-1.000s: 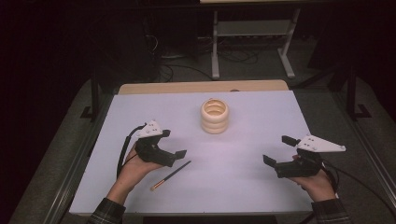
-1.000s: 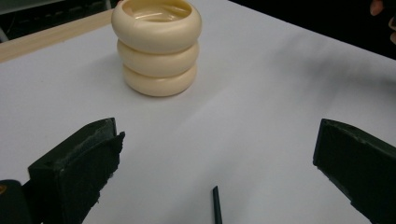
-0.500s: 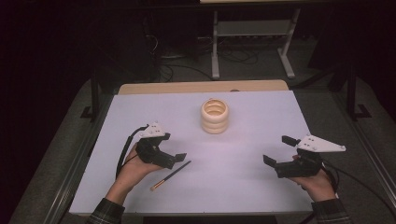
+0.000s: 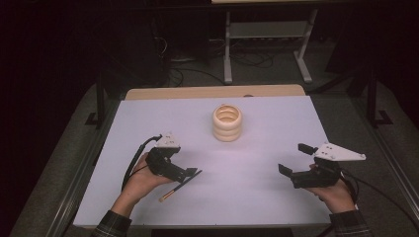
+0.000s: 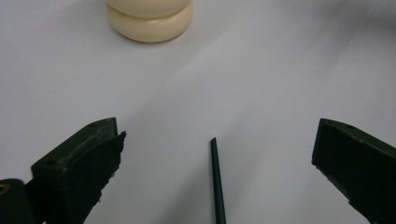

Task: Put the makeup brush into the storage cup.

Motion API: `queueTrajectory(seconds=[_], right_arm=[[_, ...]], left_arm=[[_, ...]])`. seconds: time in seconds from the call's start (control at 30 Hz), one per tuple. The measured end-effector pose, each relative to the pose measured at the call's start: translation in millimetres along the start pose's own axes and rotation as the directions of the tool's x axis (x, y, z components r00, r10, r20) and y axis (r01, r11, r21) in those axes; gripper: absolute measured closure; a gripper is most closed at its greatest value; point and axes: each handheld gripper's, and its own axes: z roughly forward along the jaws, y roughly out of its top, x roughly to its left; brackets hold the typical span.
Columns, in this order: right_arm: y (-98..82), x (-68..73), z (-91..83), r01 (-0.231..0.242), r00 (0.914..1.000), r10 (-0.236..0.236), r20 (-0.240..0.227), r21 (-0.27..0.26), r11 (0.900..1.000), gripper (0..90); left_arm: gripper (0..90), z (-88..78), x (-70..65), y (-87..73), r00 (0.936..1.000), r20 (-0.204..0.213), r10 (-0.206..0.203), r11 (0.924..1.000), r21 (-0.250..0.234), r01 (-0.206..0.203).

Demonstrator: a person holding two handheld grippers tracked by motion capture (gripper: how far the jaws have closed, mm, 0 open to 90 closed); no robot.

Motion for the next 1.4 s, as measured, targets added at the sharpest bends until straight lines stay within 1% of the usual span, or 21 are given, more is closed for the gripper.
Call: queueTrajectory(seconds=[0.03, 0.07, 0.1, 0.13, 0.17, 0.27, 0.43, 0.5, 0.57, 0.73, 0.83, 0.9, 1.1, 1.13, 1.23, 1.27, 1.4], right_arm=[[0.0, 0.0, 0.0, 0.000, 1.0000, 0.000, 0.000, 0.000, 1.000, 0.0], [0.0, -0.1, -0.1, 0.000, 1.0000, 0.000, 0.000, -0.001, 1.000, 0.0], [0.0, -0.1, -0.1, 0.000, 1.0000, 0.000, 0.000, -0.001, 1.000, 0.0], [0.0, -0.1, 0.0, -0.001, 1.0000, 0.001, -0.001, -0.001, 1.000, 0.0], [-0.1, -0.1, 0.0, 0.000, 1.0000, 0.000, -0.001, 0.000, 1.000, 0.0], [0.0, -0.2, -0.1, 0.000, 1.0000, 0.000, 0.000, -0.002, 1.000, 0.0], [-0.1, -0.3, -0.2, 0.000, 1.0000, 0.000, 0.000, -0.001, 1.000, 0.0], [0.0, -0.4, -0.1, 0.001, 1.0000, -0.001, 0.000, -0.001, 1.000, 0.0], [-0.1, -0.2, -0.2, 0.000, 1.0000, 0.000, 0.000, -0.001, 1.000, 0.0], [-0.1, -0.3, -0.1, 0.000, 1.0000, 0.000, 0.000, 0.000, 1.000, 0.0], [-0.2, -0.2, 0.1, -0.001, 1.0000, 0.001, 0.000, 0.001, 1.000, 0.0], [-0.2, -0.3, 0.1, -0.001, 1.0000, 0.001, 0.001, 0.001, 1.000, 0.0], [-0.2, -0.3, 0.0, -0.001, 1.0000, 0.001, 0.001, 0.002, 1.000, 0.0], [-0.3, -0.4, 0.1, 0.000, 1.0000, 0.000, 0.002, 0.003, 1.000, 0.0], [-0.4, -0.4, 0.2, 0.001, 1.0000, -0.001, 0.001, 0.004, 1.000, 0.0], [-0.3, -0.4, 0.2, 0.001, 1.0000, -0.001, 0.001, 0.003, 1.000, 0.0], [-0.3, -0.3, 0.1, -0.001, 1.0000, 0.001, 0.002, 0.004, 1.000, 0.0]], left_arm=[[2.3, 0.0, 0.0, 0.0, 1.0000, 0.000, 0.000, 1.0000, 0.000, 0.000], [2.3, 0.7, 0.2, -0.6, 1.0000, -0.001, 0.006, 0.9998, 0.017, -0.006], [2.3, 0.7, 0.2, -0.6, 1.0000, -0.001, 0.006, 0.9998, 0.017, -0.006], [2.4, 1.2, -0.1, -1.0, 1.0000, 0.000, 0.002, 0.9997, 0.026, -0.002], [2.4, 2.0, -0.1, -1.6, 1.0000, -0.002, 0.007, 0.9991, 0.042, -0.007], [5.3, 2.4, -0.4, -2.4, 1.0000, -0.003, 0.005, 0.9984, 0.056, -0.004], [7.0, 2.4, -0.2, -3.1, 1.0000, -0.006, 0.006, 0.9977, 0.068, -0.006], [10.3, 2.0, -0.3, -3.7, 0.9999, -0.005, 0.013, 0.9967, 0.080, -0.013], [13.8, 2.1, -0.7, -4.2, 0.9999, -0.005, 0.010, 0.9962, 0.087, -0.010], [15.4, 2.2, -0.9, -4.4, 0.9999, -0.003, 0.012, 0.9945, 0.104, -0.012], [18.3, 2.1, -0.9, -4.4, 1.0000, 0.001, 0.008, 0.9941, 0.108, -0.008], [20.3, 2.0, -0.7, -4.6, 1.0000, 0.008, 0.001, 0.9931, 0.117, -0.002], [25.9, 2.0, 0.2, -5.2, 1.0000, 0.005, -0.001, 0.9903, 0.139, 0.001], [27.5, 2.4, 0.0, -5.8, 0.9999, 0.010, -0.009, 0.9889, 0.148, 0.008], [29.2, 2.8, -0.1, -5.9, 0.9999, 0.007, -0.007, 0.9869, 0.161, 0.006], [31.9, 3.2, -0.1, -6.0, 1.0000, 0.006, -0.008, 0.9849, 0.173, 0.007], [36.1, 3.9, -0.1, -6.7, 0.9999, 0.004, -0.016, 0.9821, 0.188, 0.015]])
